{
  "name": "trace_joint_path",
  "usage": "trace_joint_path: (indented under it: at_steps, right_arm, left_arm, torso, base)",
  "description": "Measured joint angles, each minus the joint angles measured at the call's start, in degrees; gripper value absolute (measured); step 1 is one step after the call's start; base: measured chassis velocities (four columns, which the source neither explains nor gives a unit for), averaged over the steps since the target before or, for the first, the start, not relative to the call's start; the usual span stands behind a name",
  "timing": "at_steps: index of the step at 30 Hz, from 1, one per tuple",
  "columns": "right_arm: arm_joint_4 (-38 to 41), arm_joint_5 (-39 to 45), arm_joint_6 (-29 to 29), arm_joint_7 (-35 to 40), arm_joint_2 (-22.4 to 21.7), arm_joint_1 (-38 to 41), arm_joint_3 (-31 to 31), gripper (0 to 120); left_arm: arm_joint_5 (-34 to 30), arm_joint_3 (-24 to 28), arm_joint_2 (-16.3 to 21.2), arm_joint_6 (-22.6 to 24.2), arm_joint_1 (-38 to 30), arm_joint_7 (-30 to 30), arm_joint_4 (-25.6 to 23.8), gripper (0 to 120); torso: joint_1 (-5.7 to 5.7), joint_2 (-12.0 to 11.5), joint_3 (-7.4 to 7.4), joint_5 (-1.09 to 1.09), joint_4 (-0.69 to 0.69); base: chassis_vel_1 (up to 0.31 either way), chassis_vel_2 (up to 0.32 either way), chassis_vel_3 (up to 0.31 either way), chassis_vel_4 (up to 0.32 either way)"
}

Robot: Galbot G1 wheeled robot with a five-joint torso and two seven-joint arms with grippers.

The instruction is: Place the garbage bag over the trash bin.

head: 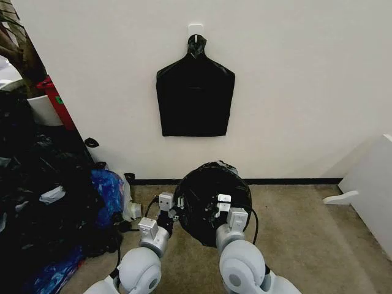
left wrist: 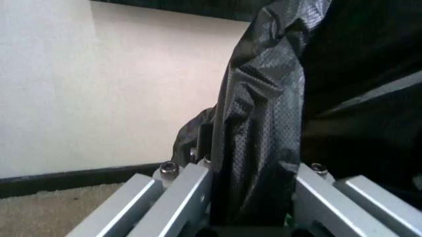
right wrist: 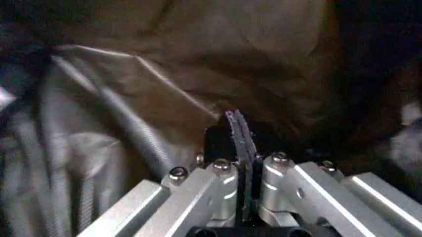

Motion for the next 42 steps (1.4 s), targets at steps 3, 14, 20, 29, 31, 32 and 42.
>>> trace_joint_path:
  at_steps: [3,14,20,29,31,32,42]
  right_arm:
    - [-2.5,0.0,0.0,0.6,0.7,1.7,0.2,0]
    - [-9.4,2.5,0.6,3.4,2.5,7.2,0.2,0]
    - [-11.5,2.9,0.8,3.6,3.0,7.9,0.6,0]
    - [-3.3,5.0,-0.1,4.1,0.6,3.8,-1.0,0]
    - [-1.8,5.2,-0.4,4.1,0.2,2.9,-1.3,0]
    - [-1.5,5.3,-0.5,4.1,0.0,2.6,-1.3,0]
    - [-1.3,4.8,-0.6,4.0,0.3,3.8,-1.6,0]
  left_arm:
    - [0.0,0.0,0.0,-0.2,0.0,0.1,-0.3,0]
    - [1.3,0.3,-0.3,-0.8,0.6,1.0,-1.0,0]
    - [1.6,0.5,-0.6,-1.0,0.8,1.3,-1.3,0]
    - [1.8,-0.2,-1.0,-1.4,0.2,0.7,0.5,0]
    - [1.8,-0.2,-1.2,-1.4,0.0,0.5,0.9,0]
    - [1.8,-0.2,-1.2,-1.4,0.0,0.4,0.9,0]
    - [2.1,-0.4,-1.1,-1.4,-0.3,0.4,1.0,0]
  torso:
    - [0.0,0.0,0.0,0.0,0.0]
    - [0.0,0.0,0.0,0.0,0.0]
    - [0.0,0.0,0.0,0.0,0.0]
    - [0.0,0.0,-0.01,0.0,0.0]
    - [0.0,0.0,-0.01,0.0,-0.01]
    - [0.0,0.0,-0.01,0.0,0.0]
    - [0.0,0.0,-0.01,0.0,0.0]
  base:
    - [0.0,0.0,0.0,0.0]
    - [0.0,0.0,0.0,0.0]
    - [0.0,0.0,0.0,0.0]
    - [0.0,0.0,0.0,0.0]
    - [0.0,0.0,0.0,0.0]
    - [0.0,0.0,0.0,0.0]
    - [0.0,0.0,0.0,0.0]
